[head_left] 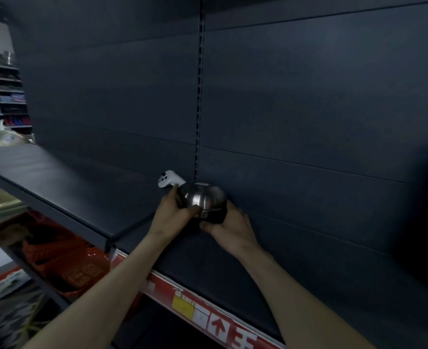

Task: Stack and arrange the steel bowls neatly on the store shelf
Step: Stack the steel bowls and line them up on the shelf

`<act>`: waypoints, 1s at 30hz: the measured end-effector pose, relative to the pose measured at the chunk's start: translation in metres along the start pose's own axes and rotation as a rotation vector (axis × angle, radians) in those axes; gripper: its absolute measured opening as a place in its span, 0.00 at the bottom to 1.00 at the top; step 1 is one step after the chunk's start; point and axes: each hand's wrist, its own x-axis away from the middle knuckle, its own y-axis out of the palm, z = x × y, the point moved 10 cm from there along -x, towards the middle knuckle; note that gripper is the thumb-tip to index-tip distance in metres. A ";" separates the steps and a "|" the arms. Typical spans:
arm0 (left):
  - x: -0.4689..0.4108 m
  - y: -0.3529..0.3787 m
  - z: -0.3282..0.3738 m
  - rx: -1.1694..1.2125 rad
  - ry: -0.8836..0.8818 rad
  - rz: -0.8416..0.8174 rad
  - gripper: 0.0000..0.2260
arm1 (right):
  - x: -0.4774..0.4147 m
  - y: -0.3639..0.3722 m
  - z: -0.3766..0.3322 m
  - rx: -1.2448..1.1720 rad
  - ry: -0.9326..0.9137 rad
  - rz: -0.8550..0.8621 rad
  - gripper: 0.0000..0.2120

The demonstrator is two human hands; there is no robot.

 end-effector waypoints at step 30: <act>0.092 -0.081 0.091 0.309 0.224 0.356 0.38 | 0.068 -0.059 -0.089 -0.466 -0.304 0.196 0.36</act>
